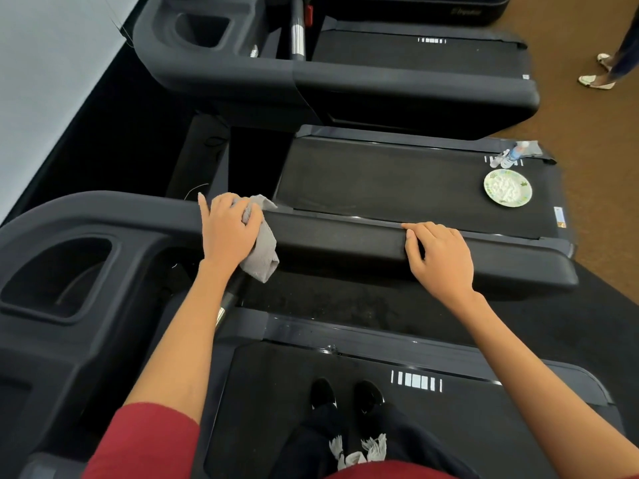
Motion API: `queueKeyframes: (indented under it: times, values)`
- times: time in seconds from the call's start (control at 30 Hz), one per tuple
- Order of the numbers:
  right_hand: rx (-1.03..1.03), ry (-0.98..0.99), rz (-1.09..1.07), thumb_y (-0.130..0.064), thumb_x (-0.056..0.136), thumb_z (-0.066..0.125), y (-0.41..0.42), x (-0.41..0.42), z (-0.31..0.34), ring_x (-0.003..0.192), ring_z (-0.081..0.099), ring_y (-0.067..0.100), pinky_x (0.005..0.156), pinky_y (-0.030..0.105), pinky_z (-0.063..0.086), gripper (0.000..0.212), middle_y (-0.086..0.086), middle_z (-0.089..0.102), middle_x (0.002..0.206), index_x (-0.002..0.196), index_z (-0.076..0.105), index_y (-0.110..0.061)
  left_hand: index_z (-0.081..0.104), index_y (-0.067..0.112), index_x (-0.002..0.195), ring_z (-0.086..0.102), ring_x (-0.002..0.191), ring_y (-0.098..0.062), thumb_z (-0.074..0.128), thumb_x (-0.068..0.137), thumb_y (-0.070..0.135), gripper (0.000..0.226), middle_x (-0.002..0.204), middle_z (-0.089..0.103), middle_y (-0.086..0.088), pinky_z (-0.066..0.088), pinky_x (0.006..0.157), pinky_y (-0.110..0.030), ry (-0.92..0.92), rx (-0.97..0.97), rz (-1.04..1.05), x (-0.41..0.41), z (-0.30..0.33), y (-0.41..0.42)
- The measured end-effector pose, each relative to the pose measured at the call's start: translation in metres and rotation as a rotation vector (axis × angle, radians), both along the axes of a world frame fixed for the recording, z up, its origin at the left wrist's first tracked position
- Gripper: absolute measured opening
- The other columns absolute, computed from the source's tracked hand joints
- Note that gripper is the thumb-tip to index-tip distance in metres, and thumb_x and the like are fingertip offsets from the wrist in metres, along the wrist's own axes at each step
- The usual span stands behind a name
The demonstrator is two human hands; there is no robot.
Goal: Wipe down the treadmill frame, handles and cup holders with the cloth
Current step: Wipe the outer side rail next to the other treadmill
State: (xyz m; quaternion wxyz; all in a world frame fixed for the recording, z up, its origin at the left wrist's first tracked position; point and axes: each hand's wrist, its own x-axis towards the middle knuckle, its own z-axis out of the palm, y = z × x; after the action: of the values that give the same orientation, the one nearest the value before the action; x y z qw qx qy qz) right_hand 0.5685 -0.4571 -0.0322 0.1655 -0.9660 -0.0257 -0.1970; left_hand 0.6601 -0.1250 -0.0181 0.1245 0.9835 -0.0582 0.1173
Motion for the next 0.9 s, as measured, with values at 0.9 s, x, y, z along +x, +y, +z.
queueKeyframes:
  times: [0.9]
  values:
    - [0.063, 0.089, 0.006, -0.026, 0.097, 0.036, 0.002, 0.002, 0.003, 0.087, 0.067, 0.023, 0.083, 0.037, 0.045, 0.039, 0.001, 0.072, 0.094, 0.112, 0.069, -0.010, 0.063, 0.008, 0.079, 0.050, 0.068, -0.019, 0.039, 0.096, 0.034, 0.039, 0.078, 0.053, -0.004, 0.032, 0.057, -0.027, 0.192, -0.121, -0.319, -0.026, 0.012, -0.163]
